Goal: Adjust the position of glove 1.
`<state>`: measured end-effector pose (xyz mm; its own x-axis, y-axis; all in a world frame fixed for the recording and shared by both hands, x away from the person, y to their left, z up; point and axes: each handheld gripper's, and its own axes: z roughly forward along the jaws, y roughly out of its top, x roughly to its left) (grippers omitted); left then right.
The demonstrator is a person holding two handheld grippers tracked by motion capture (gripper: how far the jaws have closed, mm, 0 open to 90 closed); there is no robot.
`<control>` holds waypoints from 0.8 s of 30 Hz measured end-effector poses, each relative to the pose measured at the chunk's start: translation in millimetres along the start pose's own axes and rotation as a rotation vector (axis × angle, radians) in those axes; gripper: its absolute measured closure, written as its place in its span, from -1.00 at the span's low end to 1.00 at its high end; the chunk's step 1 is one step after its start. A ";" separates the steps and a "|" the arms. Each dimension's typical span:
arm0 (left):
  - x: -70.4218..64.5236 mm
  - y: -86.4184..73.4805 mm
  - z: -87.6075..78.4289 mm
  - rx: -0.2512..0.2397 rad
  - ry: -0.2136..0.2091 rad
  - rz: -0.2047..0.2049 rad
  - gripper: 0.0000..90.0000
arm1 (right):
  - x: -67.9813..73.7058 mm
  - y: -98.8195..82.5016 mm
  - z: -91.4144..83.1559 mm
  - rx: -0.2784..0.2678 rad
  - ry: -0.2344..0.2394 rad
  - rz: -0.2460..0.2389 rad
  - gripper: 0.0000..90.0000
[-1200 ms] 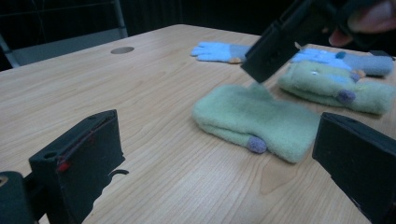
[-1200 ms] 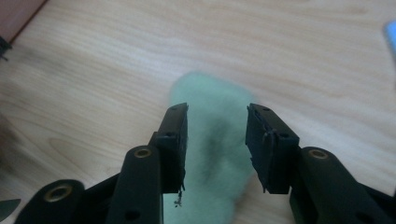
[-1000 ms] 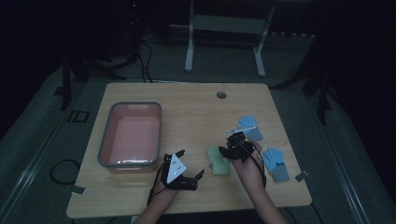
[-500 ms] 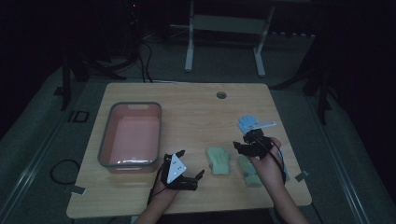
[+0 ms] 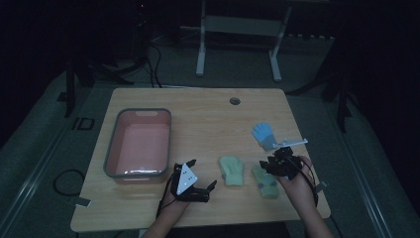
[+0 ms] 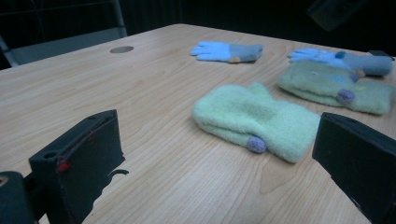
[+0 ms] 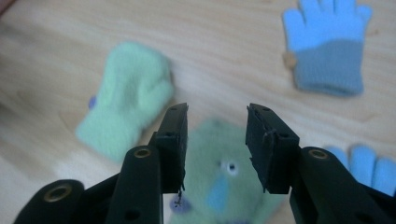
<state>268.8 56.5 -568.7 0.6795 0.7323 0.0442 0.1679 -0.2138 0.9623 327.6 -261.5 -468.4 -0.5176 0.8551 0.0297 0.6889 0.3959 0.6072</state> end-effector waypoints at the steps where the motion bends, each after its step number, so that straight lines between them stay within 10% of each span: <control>1: -0.2 0.0 0.1 -0.001 0.000 0.000 -0.96 | -1.4 -3.4 -0.4 0.003 -0.001 -0.004 0.30; 24: -0.2 0.0 0.1 -0.001 0.000 0.001 -0.96 | -15.4 -60.2 33.7 0.099 0.027 -0.093 0.23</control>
<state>268.7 56.3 -568.8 0.6798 0.7320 0.0450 0.1668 -0.2141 0.9625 311.2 -287.2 -532.2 -0.5941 0.8044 -0.0010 0.6834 0.5054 0.5268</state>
